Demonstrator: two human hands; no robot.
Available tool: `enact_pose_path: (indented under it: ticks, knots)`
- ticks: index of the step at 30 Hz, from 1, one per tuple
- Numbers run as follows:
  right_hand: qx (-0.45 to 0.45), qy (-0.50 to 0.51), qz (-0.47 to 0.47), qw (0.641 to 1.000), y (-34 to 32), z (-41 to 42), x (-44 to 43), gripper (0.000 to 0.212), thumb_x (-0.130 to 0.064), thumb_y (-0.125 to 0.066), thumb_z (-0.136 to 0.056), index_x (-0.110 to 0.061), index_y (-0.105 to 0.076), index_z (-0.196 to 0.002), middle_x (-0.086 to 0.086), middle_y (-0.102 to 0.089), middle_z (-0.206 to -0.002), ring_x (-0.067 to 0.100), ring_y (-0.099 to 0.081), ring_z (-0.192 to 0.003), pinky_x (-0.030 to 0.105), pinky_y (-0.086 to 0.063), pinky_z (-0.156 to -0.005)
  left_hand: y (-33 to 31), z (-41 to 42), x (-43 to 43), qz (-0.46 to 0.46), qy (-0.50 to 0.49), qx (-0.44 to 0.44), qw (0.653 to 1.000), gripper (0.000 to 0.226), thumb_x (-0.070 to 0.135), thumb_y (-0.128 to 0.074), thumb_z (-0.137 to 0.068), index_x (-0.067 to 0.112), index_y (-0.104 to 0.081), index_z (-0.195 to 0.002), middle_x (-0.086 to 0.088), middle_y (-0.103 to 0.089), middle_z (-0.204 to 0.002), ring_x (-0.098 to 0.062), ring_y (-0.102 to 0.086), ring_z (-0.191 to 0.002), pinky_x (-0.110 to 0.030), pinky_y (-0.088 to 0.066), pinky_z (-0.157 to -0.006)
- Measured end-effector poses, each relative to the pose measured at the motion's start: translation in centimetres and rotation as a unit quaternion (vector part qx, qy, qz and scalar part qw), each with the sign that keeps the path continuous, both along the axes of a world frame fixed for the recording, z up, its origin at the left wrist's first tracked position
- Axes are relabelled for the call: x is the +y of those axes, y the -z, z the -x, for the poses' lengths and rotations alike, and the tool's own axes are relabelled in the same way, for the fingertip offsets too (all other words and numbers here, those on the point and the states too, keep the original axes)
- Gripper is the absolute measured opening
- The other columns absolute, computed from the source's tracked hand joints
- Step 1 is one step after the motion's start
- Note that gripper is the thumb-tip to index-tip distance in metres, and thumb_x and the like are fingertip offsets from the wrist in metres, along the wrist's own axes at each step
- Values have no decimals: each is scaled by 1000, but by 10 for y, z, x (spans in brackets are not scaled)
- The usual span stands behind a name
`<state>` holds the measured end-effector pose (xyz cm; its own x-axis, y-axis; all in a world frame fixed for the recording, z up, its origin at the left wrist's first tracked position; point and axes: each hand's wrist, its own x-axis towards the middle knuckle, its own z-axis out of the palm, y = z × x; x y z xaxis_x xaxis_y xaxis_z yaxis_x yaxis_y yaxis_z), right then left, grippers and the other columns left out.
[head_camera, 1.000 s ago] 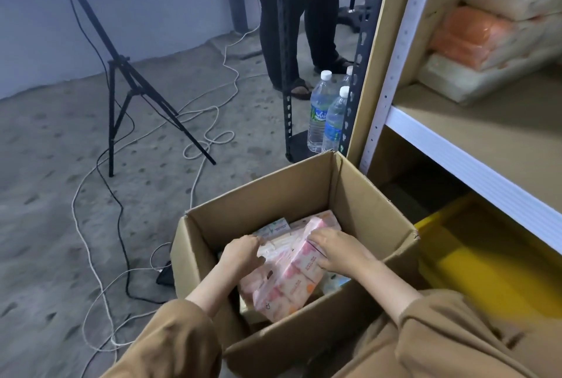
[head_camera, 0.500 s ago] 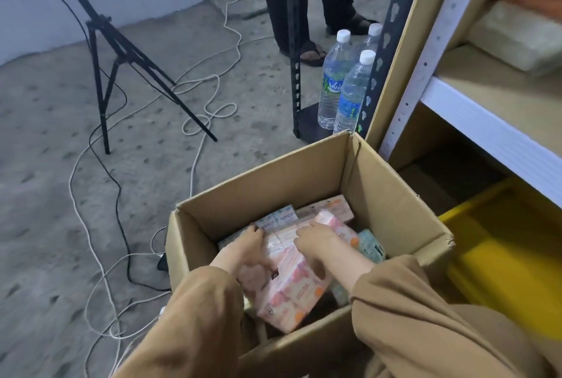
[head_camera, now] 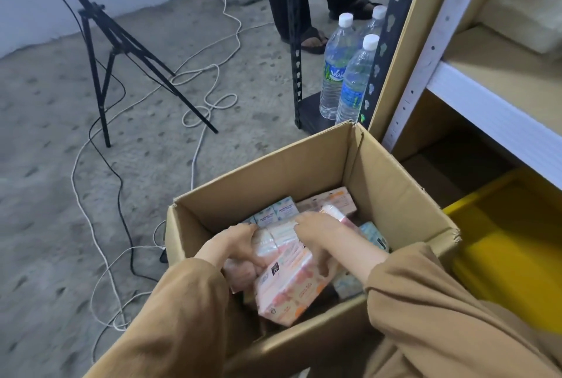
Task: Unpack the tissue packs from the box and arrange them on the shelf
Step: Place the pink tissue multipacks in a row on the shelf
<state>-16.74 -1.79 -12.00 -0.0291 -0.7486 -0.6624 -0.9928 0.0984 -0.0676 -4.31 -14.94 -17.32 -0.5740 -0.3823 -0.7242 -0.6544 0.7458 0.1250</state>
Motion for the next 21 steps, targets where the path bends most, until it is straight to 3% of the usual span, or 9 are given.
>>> enact_pose_path:
  ticks: [3, 7, 11, 14, 17, 19, 21]
  knots:
    - [17, -12, 18, 1000, -12, 6, 9, 71, -30, -83, -60, 1, -54, -117, 15, -42, -127, 28, -39, -120, 40, -43, -95, -7, -9, -7, 14, 4, 10, 1000, 82, 54, -77, -63, 14, -47, -128, -4, -55, -130, -24, -53, -118, -33, -42, -99]
    - [34, 46, 56, 997, -42, 21, 32, 68, -36, -82, -59, -2, -55, -112, 12, -43, -122, 25, -40, -115, 37, -46, -91, -24, -7, -9, 36, 23, 24, 999, 75, 52, -76, -66, 12, -50, -124, -6, -57, -127, -25, -54, -115, -33, -43, -95]
    - [49, 150, 103, 982, -83, 43, 65, 69, -45, -79, -58, -8, -52, -110, 8, -46, -117, 21, -43, -109, 30, -36, -72, -50, -2, -7, 56, 64, 18, 996, 83, 51, -77, -64, 15, -45, -132, -6, -52, -133, -27, -50, -122, -35, -43, -102]
    - [69, 224, 154, 960, -118, 56, 92, 73, -47, -78, -57, -9, -50, -112, 6, -46, -113, 21, -43, -108, 28, -30, -66, -73, 1, -5, 78, 95, 28, 992, 86, 53, -77, -62, 17, -46, -133, -5, -53, -135, -26, -51, -123, -36, -44, -103]
    - [75, 293, 204, 931, -153, 66, 120, 78, -46, -81, -53, -9, -52, -115, 3, -42, -101, 16, -38, -97, 33, -43, -79, -108, 6, 1, 114, 126, 55, 984, 88, 52, -77, -62, 18, -44, -135, -4, -52, -138, -25, -50, -125, -35, -43, -104]
    - [94, 331, 244, 907, -175, 69, 144, 81, -43, -83, -49, -9, -54, -116, 7, -47, -107, 22, -43, -104, 38, -45, -92, -138, 11, 9, 144, 146, 78, 976, 88, 50, -78, -63, 18, -41, -138, -4, -50, -140, -25, -49, -126, -35, -43, -103]
    - [104, 370, 275, 882, -195, 73, 167, 81, -40, -85, -49, -8, -55, -117, 12, -51, -111, 28, -47, -111, 36, -45, -93, -170, 20, 12, 170, 161, 99, 967, 87, 49, -78, -64, 20, -41, -137, -4, -52, -138, -26, -51, -124, -34, -44, -99]
